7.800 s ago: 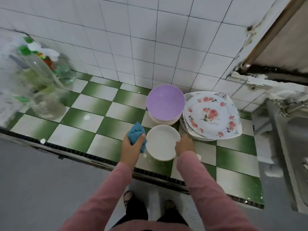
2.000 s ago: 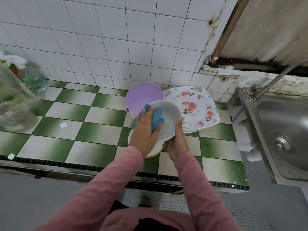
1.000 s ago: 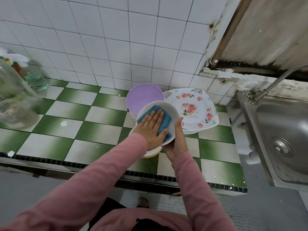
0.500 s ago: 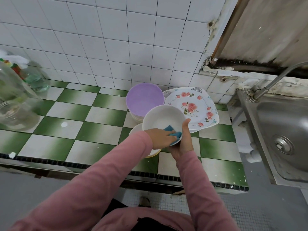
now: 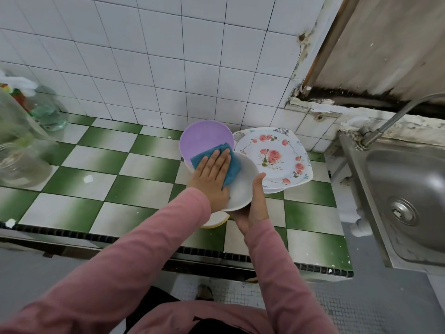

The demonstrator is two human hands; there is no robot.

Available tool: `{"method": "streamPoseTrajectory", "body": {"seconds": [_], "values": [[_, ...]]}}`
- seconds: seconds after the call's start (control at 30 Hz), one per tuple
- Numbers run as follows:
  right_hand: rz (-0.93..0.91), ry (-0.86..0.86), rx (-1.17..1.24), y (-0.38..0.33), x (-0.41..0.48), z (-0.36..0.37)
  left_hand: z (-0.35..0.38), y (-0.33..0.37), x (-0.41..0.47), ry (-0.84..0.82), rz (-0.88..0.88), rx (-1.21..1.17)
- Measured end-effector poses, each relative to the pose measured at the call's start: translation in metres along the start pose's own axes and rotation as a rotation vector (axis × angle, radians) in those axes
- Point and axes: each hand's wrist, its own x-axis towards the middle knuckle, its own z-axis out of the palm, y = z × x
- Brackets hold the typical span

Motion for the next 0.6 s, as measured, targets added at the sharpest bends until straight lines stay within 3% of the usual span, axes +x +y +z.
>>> {"method": "streamPoseTrajectory", "body": {"seconds": [0.1, 0.33, 0.47, 0.5, 0.6], "values": [[0.030, -0.019, -0.019, 0.005, -0.003, 0.004, -0.007, 0.001, 0.004, 0.003, 0.041, -0.074], [0.015, 0.016, -0.005, 0.001, -0.001, 0.005, -0.017, 0.024, 0.000, -0.272, 0.198, -0.398], [-0.007, 0.073, -0.009, -0.007, -0.002, -0.004, -0.032, 0.028, -0.011, -0.339, 0.269, -0.665], [-0.009, 0.086, -0.023, -0.009, -0.002, -0.006, -0.035, 0.024, -0.012, -0.378, 0.283, -0.688], [-0.031, 0.101, -0.050, -0.012, -0.002, -0.011, -0.044, 0.019, -0.014, -0.383, 0.258, -0.451]]}}
